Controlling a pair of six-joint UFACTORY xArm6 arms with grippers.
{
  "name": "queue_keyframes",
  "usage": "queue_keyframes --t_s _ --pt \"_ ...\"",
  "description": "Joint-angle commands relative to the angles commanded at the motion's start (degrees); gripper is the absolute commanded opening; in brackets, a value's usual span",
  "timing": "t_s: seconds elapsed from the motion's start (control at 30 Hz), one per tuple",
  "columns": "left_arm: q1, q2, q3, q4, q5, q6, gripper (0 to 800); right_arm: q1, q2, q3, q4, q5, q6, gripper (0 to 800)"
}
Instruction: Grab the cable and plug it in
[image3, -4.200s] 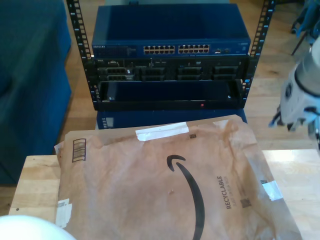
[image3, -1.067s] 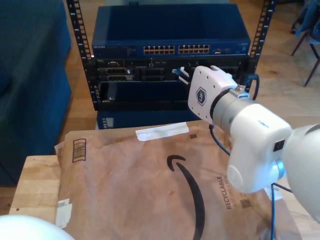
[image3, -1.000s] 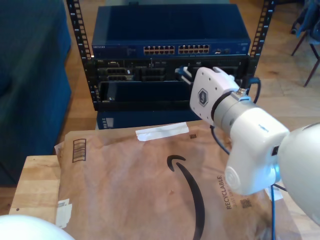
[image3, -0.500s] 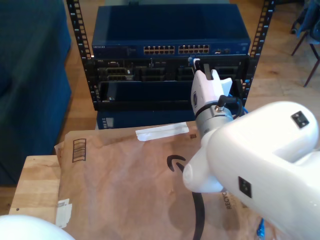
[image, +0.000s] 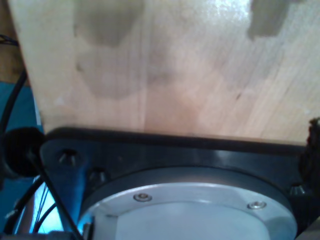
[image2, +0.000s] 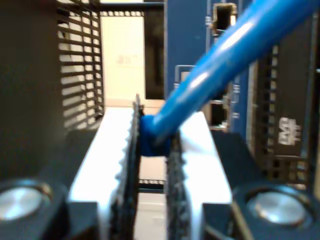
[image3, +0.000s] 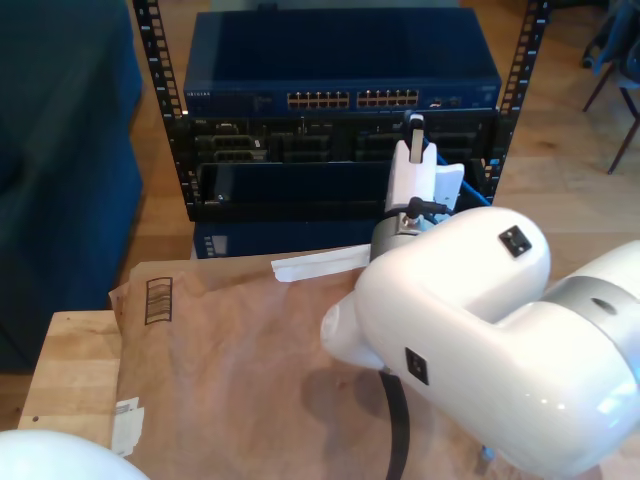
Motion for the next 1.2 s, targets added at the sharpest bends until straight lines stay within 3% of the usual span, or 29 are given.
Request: queue_keyframes --t_s 0.23,0.73,1.2 --pt "0.0 0.0 0.0 0.0 0.0 0.0 800 -0.2 3.3 -5.1 3.1 0.1 -1.8 0" --pt "0.0 0.0 0.0 0.0 0.0 0.0 800 -2.5 7.0 -11.4 2.5 1.1 -1.8 0" --pt "0.0 0.0 0.0 0.0 0.0 0.0 800 -2.6 7.0 -10.8 2.2 1.9 -1.6 0"
